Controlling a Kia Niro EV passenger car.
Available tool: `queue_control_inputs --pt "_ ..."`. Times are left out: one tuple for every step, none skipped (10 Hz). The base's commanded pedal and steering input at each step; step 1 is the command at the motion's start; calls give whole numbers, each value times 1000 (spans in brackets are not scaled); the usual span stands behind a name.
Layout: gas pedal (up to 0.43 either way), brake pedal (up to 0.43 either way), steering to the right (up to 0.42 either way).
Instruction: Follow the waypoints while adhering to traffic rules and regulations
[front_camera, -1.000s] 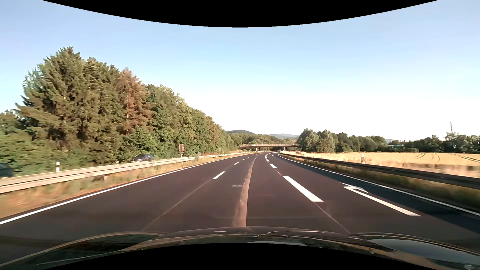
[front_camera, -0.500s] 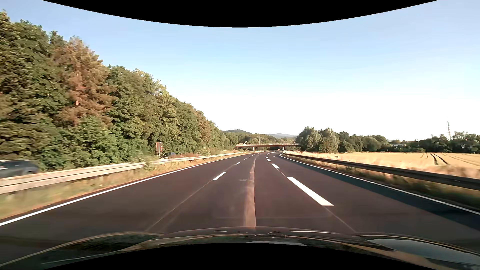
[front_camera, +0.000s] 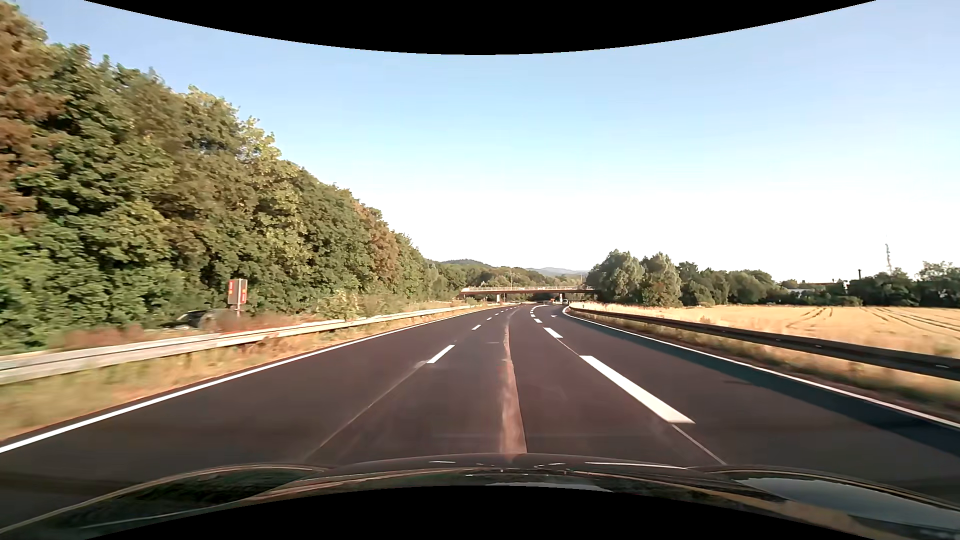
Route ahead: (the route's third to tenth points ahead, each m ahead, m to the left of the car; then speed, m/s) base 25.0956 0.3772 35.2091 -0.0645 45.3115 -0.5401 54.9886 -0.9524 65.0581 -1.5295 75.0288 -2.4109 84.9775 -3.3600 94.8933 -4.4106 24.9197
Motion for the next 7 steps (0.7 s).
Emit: queue_control_inputs --pt "209 0 10" --pt "209 0 10" --pt "209 0 10" --pt "209 0 10" --pt "209 0 10" --pt "209 0 9" --pt "209 0 9"
